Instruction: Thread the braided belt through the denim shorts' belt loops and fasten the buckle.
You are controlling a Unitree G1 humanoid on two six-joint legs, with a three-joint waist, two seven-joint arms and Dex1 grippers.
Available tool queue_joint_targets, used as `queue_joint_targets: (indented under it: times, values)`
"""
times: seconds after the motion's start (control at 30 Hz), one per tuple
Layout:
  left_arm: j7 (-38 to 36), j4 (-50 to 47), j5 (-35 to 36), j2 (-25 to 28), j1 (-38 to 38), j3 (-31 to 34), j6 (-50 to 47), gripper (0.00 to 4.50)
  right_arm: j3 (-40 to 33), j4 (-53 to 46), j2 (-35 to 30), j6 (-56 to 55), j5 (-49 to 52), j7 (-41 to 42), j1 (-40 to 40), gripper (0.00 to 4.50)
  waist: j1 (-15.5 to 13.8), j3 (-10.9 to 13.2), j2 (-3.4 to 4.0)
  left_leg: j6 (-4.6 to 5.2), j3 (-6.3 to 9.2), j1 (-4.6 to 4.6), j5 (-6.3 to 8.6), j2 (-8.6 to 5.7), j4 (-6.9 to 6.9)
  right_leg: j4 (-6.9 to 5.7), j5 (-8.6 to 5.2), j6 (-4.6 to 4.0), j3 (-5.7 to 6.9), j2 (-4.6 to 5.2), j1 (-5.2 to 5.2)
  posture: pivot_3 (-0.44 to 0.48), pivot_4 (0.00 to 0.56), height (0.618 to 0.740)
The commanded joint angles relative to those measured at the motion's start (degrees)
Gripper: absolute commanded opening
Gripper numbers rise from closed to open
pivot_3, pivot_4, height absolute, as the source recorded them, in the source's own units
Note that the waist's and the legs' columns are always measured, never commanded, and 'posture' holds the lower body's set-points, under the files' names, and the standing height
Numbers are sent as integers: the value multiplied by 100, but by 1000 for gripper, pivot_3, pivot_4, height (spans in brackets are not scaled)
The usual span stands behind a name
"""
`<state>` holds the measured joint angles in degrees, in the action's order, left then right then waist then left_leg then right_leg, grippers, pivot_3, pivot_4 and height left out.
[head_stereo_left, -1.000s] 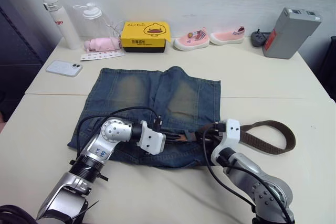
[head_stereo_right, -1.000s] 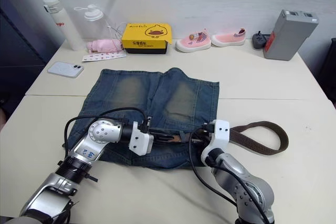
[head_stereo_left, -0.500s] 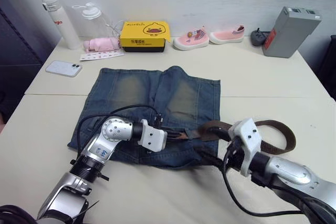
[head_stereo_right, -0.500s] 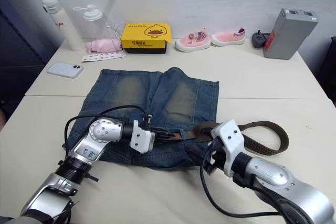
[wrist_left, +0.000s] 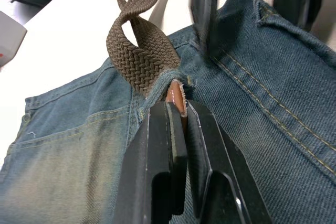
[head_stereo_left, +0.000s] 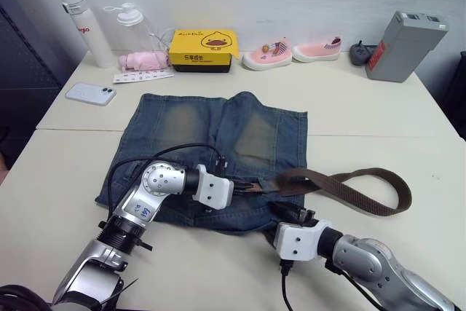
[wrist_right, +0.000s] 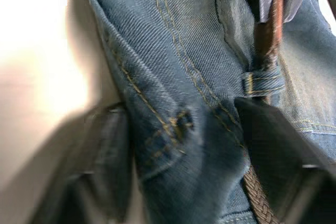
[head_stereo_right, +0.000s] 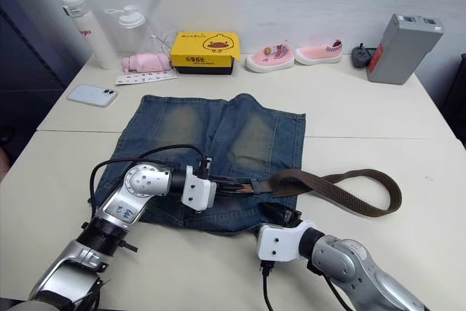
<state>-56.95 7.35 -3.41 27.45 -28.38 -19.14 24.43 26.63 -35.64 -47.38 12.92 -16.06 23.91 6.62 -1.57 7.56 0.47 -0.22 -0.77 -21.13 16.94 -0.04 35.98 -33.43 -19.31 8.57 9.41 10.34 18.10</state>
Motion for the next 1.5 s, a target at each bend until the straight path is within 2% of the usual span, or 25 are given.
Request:
queue_joint_targets:
  times: [0.03, 0.13, 0.23, 0.33, 0.67, 0.77, 0.8, 0.87, 0.9, 0.97, 1.0, 1.07, 1.1, 1.13, 1.2, 1.27, 1.4, 1.5]
  values:
    - [29, -244, 7, 108, 29, 28, 143, 0, -696, 175, 386, 703, 215, -99, 282, 1256, -7, 0, 0, 1, 8, 2, 1, -2, 2, 3, 0, 0, 4, 0, -9, 0, 150, 683]
    - [28, -268, -33, 144, 52, -5, 201, 0, -1437, 331, 538, 1109, 377, -119, 532, 41, -32, 1, 2, 5, 17, 2, 3, -7, 7, 5, 0, 0, 8, 4, -19, 0, 150, 683]
    - [11, -284, -54, 182, 71, -23, 273, 0, -2356, 677, 462, 1416, 442, -153, 775, 41, -130, 0, 4, 12, 25, 7, 13, -14, 10, 9, 0, 0, 10, 8, -34, 0, 150, 683]
    - [-10, -335, -33, 207, 111, -34, 301, 0, -2909, 889, 367, 1425, 455, -83, 887, 41, -207, -1, 9, 15, 31, 6, 21, -19, 16, 13, 0, 0, 10, 11, -43, 0, 150, 683]
    - [11, -273, 0, 212, 124, -50, 479, 0, -3300, 688, 298, 814, 710, 413, 1284, 41, -298, -3, 15, 18, 29, 5, 25, -21, 18, 36, 1, 1, 17, 9, -58, 0, 150, 683]
    - [36, -261, 38, 195, 142, -30, 496, 0, -3718, 457, 358, 576, 1122, 687, 1418, 1489, -285, -3, 14, 18, 28, 5, 25, -19, 16, 39, 1, 2, 21, 8, -58, 0, 150, 683]
    - [52, -260, 56, 197, 159, -11, 514, 0, -3962, 321, 320, 516, 1315, 859, 1467, 1663, -277, -2, 17, 18, 28, 5, 25, -19, 16, 40, 1, 2, 20, 8, -58, 0, 150, 683]
    - [69, -258, 74, 203, 177, 9, 538, 0, -4228, 190, 274, 457, 1503, 1054, 1517, 2687, -270, 1, 23, 18, 28, 5, 25, -19, 15, 42, 1, 2, 21, 7, -58, 0, 150, 683]
    - [112, -242, 67, 210, 191, 43, 595, 0, -4490, 8, 281, 696, 1908, 1275, 1487, 3025, -259, 2, 25, 18, 27, 6, 25, -17, 15, 42, 1, 2, 19, 5, -58, 0, 150, 683]
    - [168, -220, 58, 216, 208, 83, 665, 0, -4807, -215, 294, 1022, 2411, 1555, 1449, 4140, -222, 5, 27, 17, 26, 6, 25, -14, 15, 42, 1, 3, 19, 4, -58, 0, 150, 683]
    - [285, -194, 31, 208, 219, 153, 811, 0, -5198, -564, 170, 1715, 3319, 1934, 1466, 4476, -219, 5, 27, 17, 27, 7, 24, -12, 15, 42, 1, 3, 19, 2, -59, 0, 150, 683]
    - [501, -160, -13, 189, 247, 282, 1062, 0, -5804, -1070, -62, 2631, 4818, 2375, 1421, 4476, -196, 8, 29, 16, 28, 7, 24, -9, 15, 43, 1, 3, 19, -1, -60, 0, 150, 683]
    - [581, -179, -5, 196, 273, 350, 1158, 0, -5955, -1171, -144, 3147, 5660, 2314, 1313, 4476, -168, 19, 31, 17, 30, 6, 24, -8, 15, 45, 1, 3, 19, -1, -60, 0, 150, 683]
    - [627, -191, 6, 209, 288, 379, 1213, 0, -6040, -1190, -197, 3490, 6181, 2195, 1212, 4476, -148, 21, 30, 17, 31, 5, 25, -8, 15, 46, 2, 2, 18, -1, -60, 0, 150, 683]
    - [809, -218, -27, 242, 339, 489, 1473, 0, -5996, -1118, -343, 4180, 8004, 1316, 993, 4476, -126, 24, 21, 17, 36, 7, 25, -3, 16, 46, 2, 1, 22, -3, -65, 0, 150, 683]
    - [1025, -251, -76, 270, 392, 627, 1787, 0, -5525, -955, -292, 4244, 9458, 92, 682, 4476, -111, 27, 16, 15, 36, 11, 24, 4, 13, 47, 2, 1, 25, -6, -70, 0, 150, 683]
    - [1301, -350, -179, 385, 552, 761, 2314, 0, -3904, -731, 29, 3265, 12209, -2357, 337, 4476, -109, 31, 12, 14, 35, 8, 24, 1, 15, 47, 2, 0, 31, -4, -67, 0, 150, 683]
    - [1413, -412, -244, 409, 655, 733, 2417, 0, -2992, -363, 842, 2499, 12893, -3840, -63, 4476, -108, 32, 9, 13, 36, 6, 24, -1, 17, 47, 2, 1, 35, -1, -67, 0, 150, 683]
